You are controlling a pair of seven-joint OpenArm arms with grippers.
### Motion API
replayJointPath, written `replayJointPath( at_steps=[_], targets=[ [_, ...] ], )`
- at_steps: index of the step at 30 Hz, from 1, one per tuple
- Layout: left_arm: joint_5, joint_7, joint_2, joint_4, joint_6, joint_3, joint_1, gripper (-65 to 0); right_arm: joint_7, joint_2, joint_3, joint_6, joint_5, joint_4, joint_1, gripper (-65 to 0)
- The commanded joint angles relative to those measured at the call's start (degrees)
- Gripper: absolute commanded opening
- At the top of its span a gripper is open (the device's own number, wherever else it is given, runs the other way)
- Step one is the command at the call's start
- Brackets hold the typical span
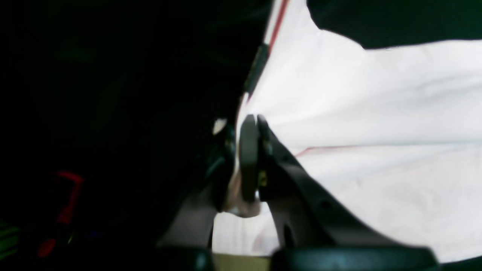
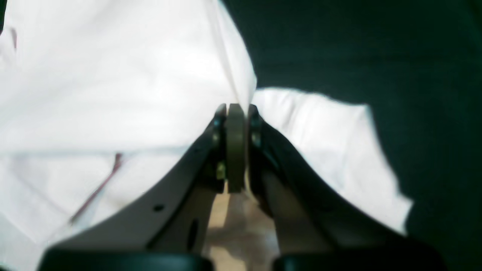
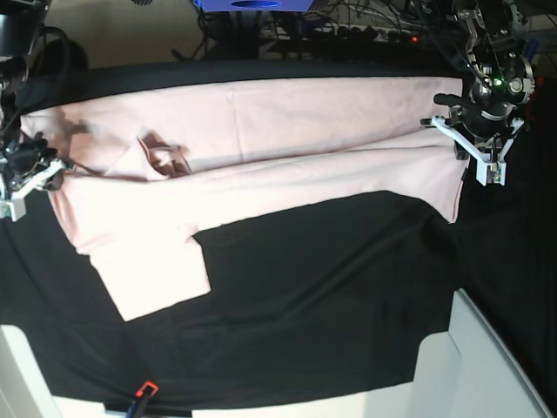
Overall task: Fold the T-shirt properly
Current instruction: 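Lift the pinched edge with both grippers and fold it over the shirt body, then reposition both grippers along the folded edge and grasp the fabric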
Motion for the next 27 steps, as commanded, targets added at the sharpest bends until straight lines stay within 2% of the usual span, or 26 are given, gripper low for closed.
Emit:
replayJointPath(
  at_steps=[1,3,6,8,9,13,16,22,27],
  targets=[
    [0.36,-1.09,-0.61,0.86,0.36,-0.30,-0.10,-65.0,0.16,0.83,2.42,-0.07,0.58,1.00,1.06,-65.0],
    [0.36,-1.09,-0.61,0.86,0.36,-0.30,-0.10,-61.0,-2.39,-0.93,5.84,-0.07,0.50,2.14,1.59,-59.8],
    [0.36,-1.09,-0.61,0.86,0.44,-0.30,0.61,-43.7,-5.38,-2.68,10.24,-0.07,0.23,7.77,0.80,-42.1],
    [0.36,-1.09,-0.61,1.21,0.44,-0.47,0.87,-36.6,-6.53,-3.74,12.35,-0.07,0.23,12.08,0.18,-31.6],
    [0.36,-1.09,-0.61,1.21,0.44,-1.27,0.96,-35.6,-7.05,-3.91,12.70,-0.07,0.23,13.92,0.09,-29.6],
    [0.01,-1.09,-0.61,1.12,0.44,-5.84,0.17,-34.6,-9.78,-3.56,12.53,-0.07,0.23,17.70,0.89,-29.7],
    [0.36,-1.09,-0.97,0.77,0.36,-9.35,-2.65,-34.6,-10.13,-1.72,9.54,-0.07,0.06,15.77,5.02,-29.5],
    [-0.08,-1.09,-5.10,-3.80,0.36,-10.23,-5.90,-34.6,-9.51,1.54,2.50,-0.07,0.06,-1.64,16.80,-29.3],
    [-0.17,-1.09,-6.42,-5.47,0.36,-10.32,-6.51,-34.6,-2.92,4.35,-1.63,-0.07,0.06,-16.85,22.95,-29.2]
  ],
)
